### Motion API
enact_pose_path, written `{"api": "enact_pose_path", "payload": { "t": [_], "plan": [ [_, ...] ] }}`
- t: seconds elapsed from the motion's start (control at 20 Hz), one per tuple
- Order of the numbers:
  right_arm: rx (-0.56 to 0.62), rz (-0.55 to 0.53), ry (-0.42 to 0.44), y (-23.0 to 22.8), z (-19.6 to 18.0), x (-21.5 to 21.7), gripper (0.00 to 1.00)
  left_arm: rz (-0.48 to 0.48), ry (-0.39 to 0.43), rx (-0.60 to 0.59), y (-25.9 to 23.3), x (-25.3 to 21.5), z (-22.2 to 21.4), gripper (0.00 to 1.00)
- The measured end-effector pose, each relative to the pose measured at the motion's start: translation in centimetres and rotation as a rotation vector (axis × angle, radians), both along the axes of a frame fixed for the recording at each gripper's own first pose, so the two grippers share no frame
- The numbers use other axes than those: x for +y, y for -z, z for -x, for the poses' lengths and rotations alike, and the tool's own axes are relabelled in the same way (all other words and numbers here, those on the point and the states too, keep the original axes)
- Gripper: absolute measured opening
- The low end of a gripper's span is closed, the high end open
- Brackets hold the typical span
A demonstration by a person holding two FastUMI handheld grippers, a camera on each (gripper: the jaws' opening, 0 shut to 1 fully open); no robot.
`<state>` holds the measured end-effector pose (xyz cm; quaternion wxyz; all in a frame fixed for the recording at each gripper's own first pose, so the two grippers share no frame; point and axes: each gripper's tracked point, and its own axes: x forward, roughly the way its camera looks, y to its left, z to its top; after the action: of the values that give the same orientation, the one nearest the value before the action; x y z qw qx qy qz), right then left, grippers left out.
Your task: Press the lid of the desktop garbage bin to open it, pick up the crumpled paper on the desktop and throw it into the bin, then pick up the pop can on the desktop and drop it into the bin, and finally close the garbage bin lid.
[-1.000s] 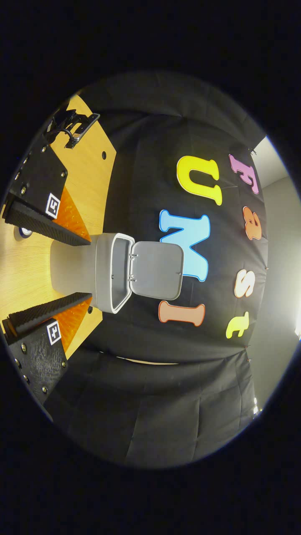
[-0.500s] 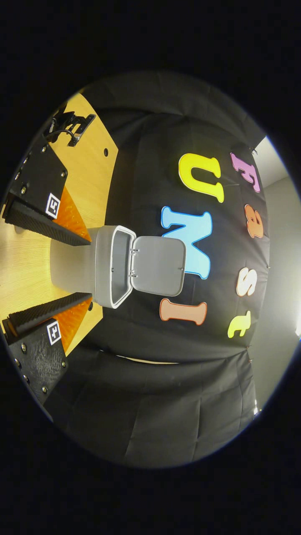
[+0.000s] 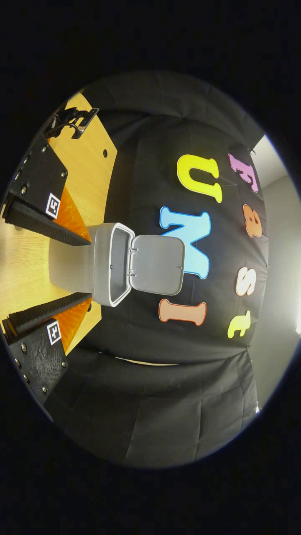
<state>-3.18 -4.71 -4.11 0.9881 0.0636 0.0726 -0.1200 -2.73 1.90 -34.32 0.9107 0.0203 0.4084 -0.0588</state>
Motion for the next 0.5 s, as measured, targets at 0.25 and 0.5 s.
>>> {"api": "enact_pose_path", "payload": {
  "t": [0.25,0.5],
  "plan": [
    [-0.021,-0.014,0.006,0.1,0.5,-1.2,0.74,-0.009,0.058,-0.172,-4.8,-2.0,-1.1,0.16],
    [-0.036,-0.037,0.023,0.3,1.0,-2.5,0.74,0.024,0.087,-0.286,-10.6,-5.2,-2.4,0.16]
  ]
}}
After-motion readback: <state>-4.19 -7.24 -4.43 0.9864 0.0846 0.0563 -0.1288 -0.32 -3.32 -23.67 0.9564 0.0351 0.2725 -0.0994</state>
